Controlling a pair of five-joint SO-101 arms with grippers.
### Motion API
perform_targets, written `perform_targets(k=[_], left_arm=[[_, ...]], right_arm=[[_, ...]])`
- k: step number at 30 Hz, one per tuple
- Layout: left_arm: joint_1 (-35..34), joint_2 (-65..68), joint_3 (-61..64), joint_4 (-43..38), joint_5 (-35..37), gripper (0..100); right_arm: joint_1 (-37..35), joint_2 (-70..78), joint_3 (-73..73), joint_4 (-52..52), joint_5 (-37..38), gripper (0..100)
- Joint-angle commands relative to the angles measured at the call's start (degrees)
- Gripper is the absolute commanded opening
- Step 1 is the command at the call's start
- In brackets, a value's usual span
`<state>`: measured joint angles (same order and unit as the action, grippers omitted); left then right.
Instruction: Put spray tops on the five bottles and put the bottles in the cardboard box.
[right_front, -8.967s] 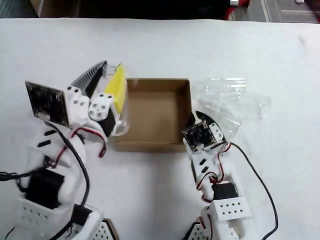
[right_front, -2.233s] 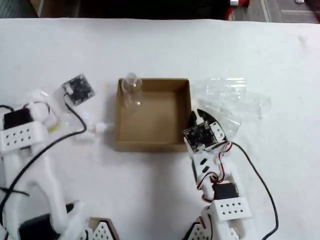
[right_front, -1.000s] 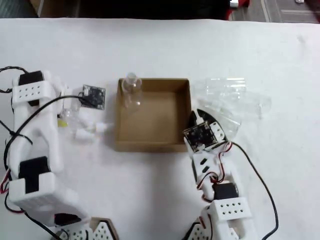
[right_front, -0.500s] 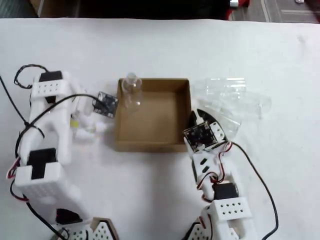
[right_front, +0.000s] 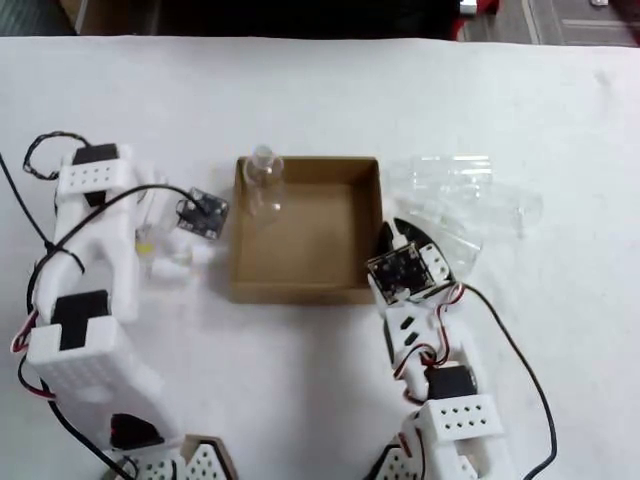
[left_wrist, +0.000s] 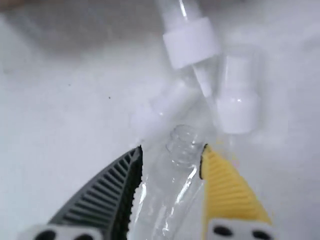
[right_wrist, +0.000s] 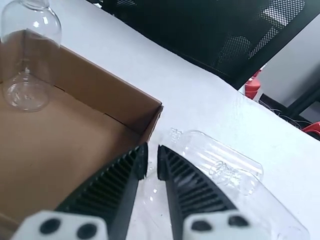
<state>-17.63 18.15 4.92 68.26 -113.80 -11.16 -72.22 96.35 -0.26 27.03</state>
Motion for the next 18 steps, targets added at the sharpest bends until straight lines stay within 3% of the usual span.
perform_targets(k=[1,18], left_arm=[[-0.75,-0.57,-2.90,1.49,-0.88,11],[0.13,2.51,1.58,-4.22,-0.53,14]], right_arm=[[-0.04,0.40,0.53,-0.57,0.62,2.5],[0.04,0.40,0.53,-0.57,0.62,2.5]])
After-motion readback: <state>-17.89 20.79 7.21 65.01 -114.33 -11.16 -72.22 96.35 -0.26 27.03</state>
